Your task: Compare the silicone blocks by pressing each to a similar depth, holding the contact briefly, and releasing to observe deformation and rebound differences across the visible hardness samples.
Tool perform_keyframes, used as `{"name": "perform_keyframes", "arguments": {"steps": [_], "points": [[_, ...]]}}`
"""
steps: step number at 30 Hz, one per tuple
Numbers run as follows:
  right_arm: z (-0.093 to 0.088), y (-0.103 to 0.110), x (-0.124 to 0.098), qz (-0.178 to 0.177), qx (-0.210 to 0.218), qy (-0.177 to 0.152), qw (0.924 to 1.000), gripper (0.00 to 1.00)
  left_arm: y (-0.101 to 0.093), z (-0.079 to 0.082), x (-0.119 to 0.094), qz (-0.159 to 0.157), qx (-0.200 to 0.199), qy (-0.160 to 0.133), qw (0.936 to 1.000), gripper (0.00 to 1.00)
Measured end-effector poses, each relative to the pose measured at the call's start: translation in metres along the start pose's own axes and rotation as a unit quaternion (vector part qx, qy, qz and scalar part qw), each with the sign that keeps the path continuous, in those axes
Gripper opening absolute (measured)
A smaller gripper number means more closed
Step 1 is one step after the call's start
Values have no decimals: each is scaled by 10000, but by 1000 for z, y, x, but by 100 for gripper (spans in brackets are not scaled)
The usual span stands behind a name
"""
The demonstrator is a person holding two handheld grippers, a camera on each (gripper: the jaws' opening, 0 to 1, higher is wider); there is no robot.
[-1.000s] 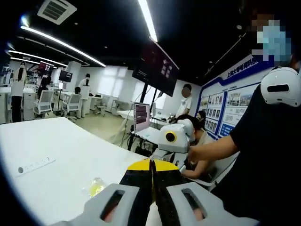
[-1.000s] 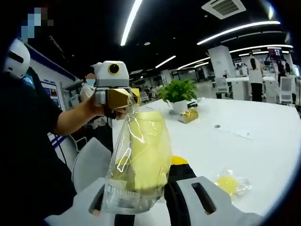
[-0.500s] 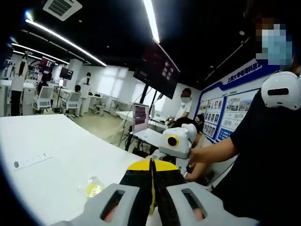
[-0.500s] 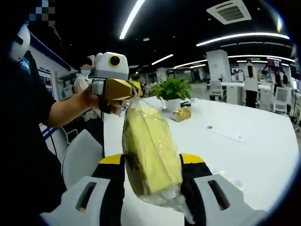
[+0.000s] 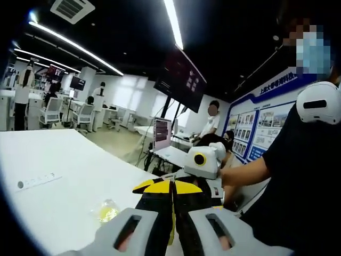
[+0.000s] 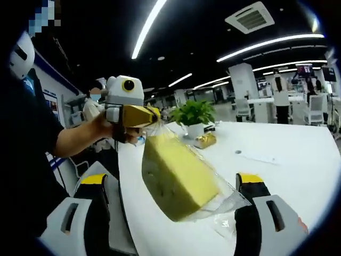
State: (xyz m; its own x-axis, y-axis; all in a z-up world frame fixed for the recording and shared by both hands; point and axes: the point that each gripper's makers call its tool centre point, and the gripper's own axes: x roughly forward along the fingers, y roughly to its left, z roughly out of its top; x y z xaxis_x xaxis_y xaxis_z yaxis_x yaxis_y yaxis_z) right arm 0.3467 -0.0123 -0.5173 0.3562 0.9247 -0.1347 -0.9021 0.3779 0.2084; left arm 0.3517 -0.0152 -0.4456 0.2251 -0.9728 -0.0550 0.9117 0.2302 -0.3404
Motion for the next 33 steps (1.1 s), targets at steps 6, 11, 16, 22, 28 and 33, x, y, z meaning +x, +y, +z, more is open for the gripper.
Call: {"name": "perform_keyframes", "arguments": {"steps": [6,11,16,22,28,33], "points": [[19,2,-12,-93,125,-444,9989,96,5,-1,-3,103,-80,-13,9999,0],[22,-15,-32,-550,-10,-421,9976,96,15,-3,-7,281,-191,-37,9994,0],[13,-26,-63,-904,-154,-193,9956,96,27,-3,-11,477,-354,-110,9982,0],[10,-37,-98,-1245,-51,-235,9919,92,44,-8,-14,715,-567,-126,9958,0],[-1,-38,-117,-1495,7,-127,9887,90,69,-24,-17,1185,-993,-105,9879,0],[-19,-35,-127,-1593,87,79,9872,88,93,-49,-23,1543,-1361,-54,9786,0]]}}
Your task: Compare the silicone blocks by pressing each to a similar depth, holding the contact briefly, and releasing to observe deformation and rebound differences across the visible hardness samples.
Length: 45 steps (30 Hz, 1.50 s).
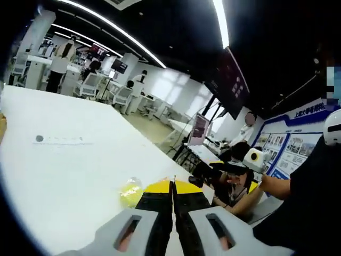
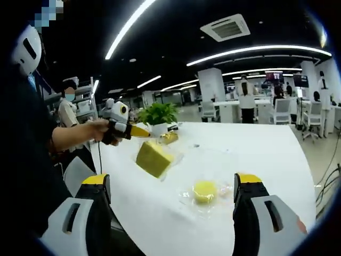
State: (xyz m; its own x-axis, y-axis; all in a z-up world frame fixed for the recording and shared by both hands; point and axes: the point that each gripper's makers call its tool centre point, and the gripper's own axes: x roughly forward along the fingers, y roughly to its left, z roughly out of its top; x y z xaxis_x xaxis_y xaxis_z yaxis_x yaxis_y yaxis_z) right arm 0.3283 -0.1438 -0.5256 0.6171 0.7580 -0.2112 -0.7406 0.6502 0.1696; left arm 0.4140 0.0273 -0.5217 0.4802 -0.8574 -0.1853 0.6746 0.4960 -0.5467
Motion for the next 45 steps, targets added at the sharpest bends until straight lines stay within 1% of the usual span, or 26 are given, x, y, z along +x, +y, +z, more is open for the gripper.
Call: {"name": "perform_keyframes", "arguments": {"steps": [1,2,4,5,6,7,8,9,11,13,14,18,22,23,25,26,27,29,31,33,35,38,39,41,44,45], "points": [[-1,0,-2,-9,23,2,10000,87,8,-5,0,128,-218,-45,9997,0],[-3,1,-4,-20,43,8,10000,86,13,-9,1,131,-350,-27,9993,0],[-10,2,-6,-37,114,103,9999,83,30,-22,0,365,-479,50,9982,0],[-16,4,-7,2,228,223,9995,82,38,-30,0,444,-533,137,9975,0],[-18,6,-6,41,232,256,9994,82,46,-34,-1,579,-450,160,9972,0],[-19,8,-6,56,231,279,9993,81,53,-38,-1,712,-498,171,9961,0],[-21,10,-6,48,188,306,9993,81,55,-43,-1,644,-607,219,9958,0],[-22,11,-6,44,127,336,9993,81,61,-45,-3,749,-560,170,9955,0],[-24,12,-7,62,154,313,9994,80,67,-47,-4,794,-630,139,9948,0],[-25,11,-7,45,318,281,9991,80,78,-48,-6,951,-734,41,9927,0],[-27,11,-7,51,325,304,9990,80,78,-42,-5,860,-890,-159,9922,0],[-31,15,-8,41,307,314,9990,80,89,-38,-5,943,-749,-218,9925,0],[-34,12,-11,-19,434,237,9988,80,105,-32,-4,1078,-628,-304,9917,0],[-40,10,-12,-76,482,320,9983,80,114,-31,-4,1177,-542,-367,9909,0],[-48,12,-14,-63,509,461,9976,79,130,-29,-4,1320,-521,-458,9888,0],[-50,13,-14,-53,493,498,9975,78,139,-29,-5,1447,-627,-498,9862,0],[-51,15,-15,-47,465,534,9975,78,154,-36,-7,1683,-658,-323,9830,0],[-51,17,-16,-38,454,547,9975,78,170,-44,-8,1857,-589,-191,9807,0],[-48,18,-17,-42,490,506,9975,78,179,-51,-9,1892,-837,-174,9782,0],[-48,18,-18,-67,531,502,9973,78,187,-56,-10,1933,-1235,-168,9732,0],[-48,18,-20,-92,527,492,9974,78,194,-61,-10,1892,-1195,-74,9746,0],[-48,16,-21,-136,557,493,9971,78,206,-73,-13,2075,-1102,183,9718,0],[-50,16,-21,-157,563,527,9969,78,207,-75,-12,2029,-1211,212,9715,0],[-58,14,-21,-197,543,657,9962,77,213,-77,-13,2064,-1287,171,9698,0],[-58,17,-19,-163,588,667,9959,77,218,-74,-9,2102,-1150,162,9707,0],[-58,17,-19,-159,591,656,9960,77,221,-75,-8,2133,-1164,185,9699,0]]}}
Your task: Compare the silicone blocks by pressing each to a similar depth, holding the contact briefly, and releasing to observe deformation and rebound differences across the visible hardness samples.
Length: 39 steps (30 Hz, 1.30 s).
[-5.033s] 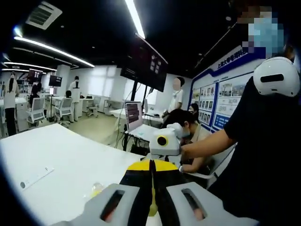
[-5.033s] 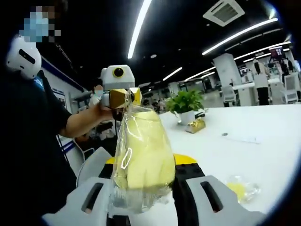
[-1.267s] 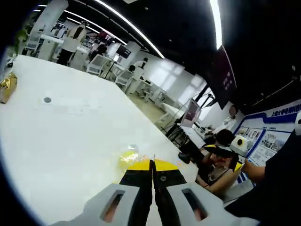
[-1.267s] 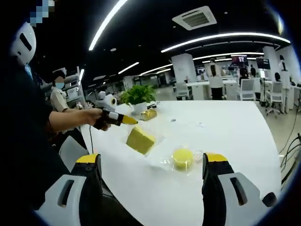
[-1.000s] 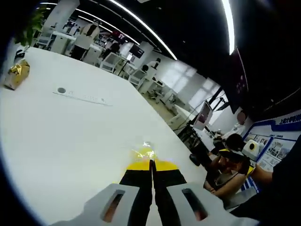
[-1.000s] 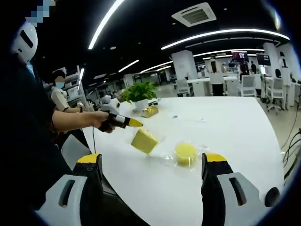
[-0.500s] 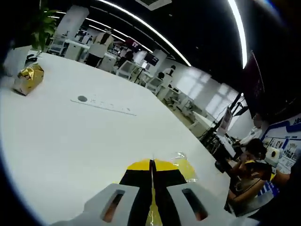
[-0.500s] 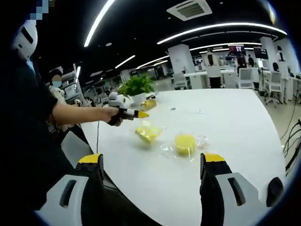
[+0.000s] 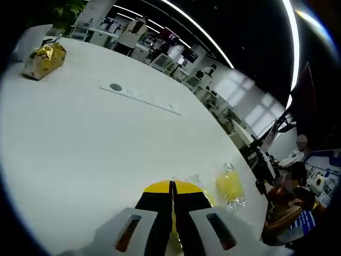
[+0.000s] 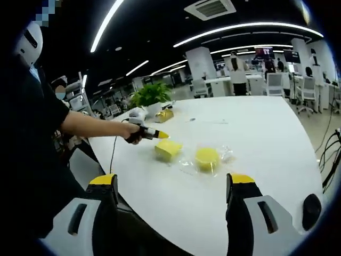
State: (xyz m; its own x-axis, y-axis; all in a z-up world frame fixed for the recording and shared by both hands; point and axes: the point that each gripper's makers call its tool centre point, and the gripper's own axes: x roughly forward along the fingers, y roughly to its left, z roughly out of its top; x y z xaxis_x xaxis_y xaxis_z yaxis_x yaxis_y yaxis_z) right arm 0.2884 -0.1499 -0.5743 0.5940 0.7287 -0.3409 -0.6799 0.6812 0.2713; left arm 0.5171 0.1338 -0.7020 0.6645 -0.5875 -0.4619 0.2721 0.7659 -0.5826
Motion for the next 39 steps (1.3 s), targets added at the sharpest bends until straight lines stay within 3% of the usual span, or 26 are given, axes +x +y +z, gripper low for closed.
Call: {"name": "perform_keyframes", "arguments": {"steps": [2,6,9,17,21,25,27,30,32,34,39], "points": [[2,2,1,15,-15,-17,10000,78,4,-1,3,33,54,51,10000,0],[6,1,2,-3,36,-61,10000,78,12,-10,6,75,702,554,9960,0],[5,-1,3,-22,33,-45,10000,78,5,-8,8,-82,778,609,9951,0],[8,1,6,26,-13,15,10000,79,3,-11,13,-86,896,835,9924,2],[9,-3,7,-20,7,-33,10000,81,11,-10,4,62,897,781,9929,25],[9,-6,9,-66,-13,-81,9999,81,17,-5,-16,358,743,623,9946,34],[7,-8,12,-73,2,-62,10000,81,8,4,-25,241,876,261,9955,40],[5,-6,17,-2,18,-23,10000,81,-2,0,-38,187,1003,273,9944,50],[6,-5,20,53,-62,3,10000,81,-11,-1,-46,148,1264,269,9915,60],[5,-7,22,52,-131,48,9999,81,-23,5,-53,46,1590,29,9873,74],[13,-11,26,88,-172,-42,9998,81,-61,17,-71,-437,2196,-338,9740,84]]}}
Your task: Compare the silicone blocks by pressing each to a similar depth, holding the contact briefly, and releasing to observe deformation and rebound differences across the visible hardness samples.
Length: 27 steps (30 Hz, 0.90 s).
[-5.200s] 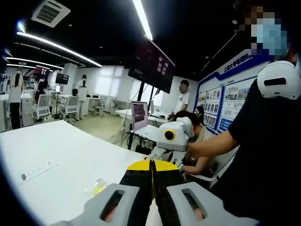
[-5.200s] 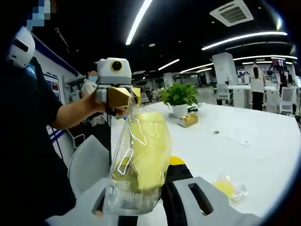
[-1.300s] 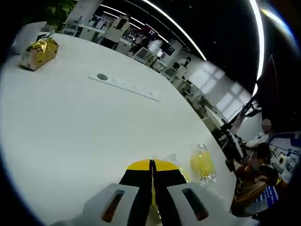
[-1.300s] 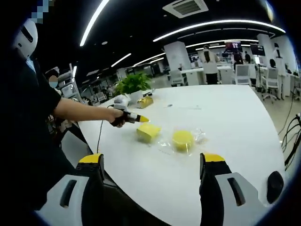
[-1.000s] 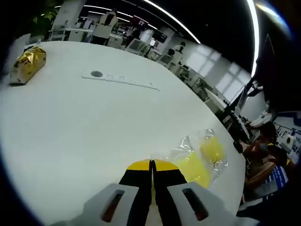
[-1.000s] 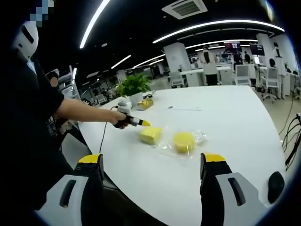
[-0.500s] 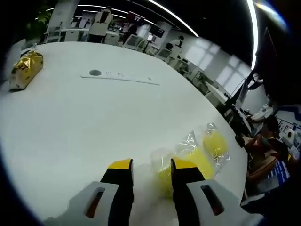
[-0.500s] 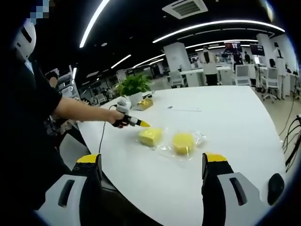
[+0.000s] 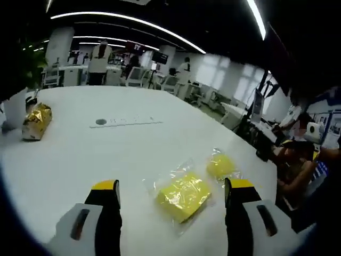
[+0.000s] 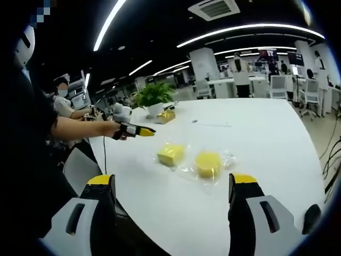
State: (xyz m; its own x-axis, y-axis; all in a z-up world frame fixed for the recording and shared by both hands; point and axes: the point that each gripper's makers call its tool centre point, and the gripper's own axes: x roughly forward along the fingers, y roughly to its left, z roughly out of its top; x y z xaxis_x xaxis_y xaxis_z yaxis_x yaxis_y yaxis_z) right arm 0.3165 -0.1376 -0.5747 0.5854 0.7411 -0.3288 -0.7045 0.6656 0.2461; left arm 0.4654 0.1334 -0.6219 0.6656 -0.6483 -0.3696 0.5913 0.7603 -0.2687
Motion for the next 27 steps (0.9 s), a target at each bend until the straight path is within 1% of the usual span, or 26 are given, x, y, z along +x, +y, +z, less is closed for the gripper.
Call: {"name": "perform_keyframes", "arguments": {"steps": [2,5,6,8,10,12,14,16,17,18,19,20,22,24,27], "points": [[4,-2,2,8,-66,-23,10000,81,-16,17,-9,-144,440,-245,9986,89],[10,-5,6,7,-203,-10,9998,82,-34,30,-21,-321,646,-468,9963,94],[12,-6,6,-6,-261,-28,9997,82,-44,36,-26,-447,729,-590,9946,98],[18,-8,7,-4,-368,-115,9993,84,-53,40,-32,-568,832,-645,9928,99],[22,-9,8,10,-426,-126,9990,86,-64,46,-45,-611,1050,-765,9896,99],[24,-8,9,46,-521,-118,9986,88,-71,48,-54,-678,1219,-816,9869,99],[26,-8,8,98,-580,-147,9982,89,-78,47,-65,-700,1245,-761,9868,99],[27,-7,7,135,-637,-146,9978,90,-89,41,-75,-790,1441,-636,9844,99],[27,-7,7,148,-644,-154,9977,91,-97,36,-82,-889,1557,-532,9824,99],[28,-7,6,181,-640,-163,9977,92,-102,32,-86,-983,1568,-434,9818,99],[28,-8,5,188,-639,-160,9976,93,-107,25,-90,-1092,1503,-288,9822,99],[28,-8,5,194,-648,-174,9976,93,-108,21,-95,-1104,1485,-190,9825,99],[31,-8,4,206,-682,-247,9971,96,-112,15,-103,-1141,1511,-98,9819,99],[31,-10,3,209,-708,-265,9969,96,-116,12,-112,-1151,1462,-39,9825,99],[25,-13,3,221,-824,-143,9962,96,-121,9,-119,-1129,1469,-8,9827,99]]}}
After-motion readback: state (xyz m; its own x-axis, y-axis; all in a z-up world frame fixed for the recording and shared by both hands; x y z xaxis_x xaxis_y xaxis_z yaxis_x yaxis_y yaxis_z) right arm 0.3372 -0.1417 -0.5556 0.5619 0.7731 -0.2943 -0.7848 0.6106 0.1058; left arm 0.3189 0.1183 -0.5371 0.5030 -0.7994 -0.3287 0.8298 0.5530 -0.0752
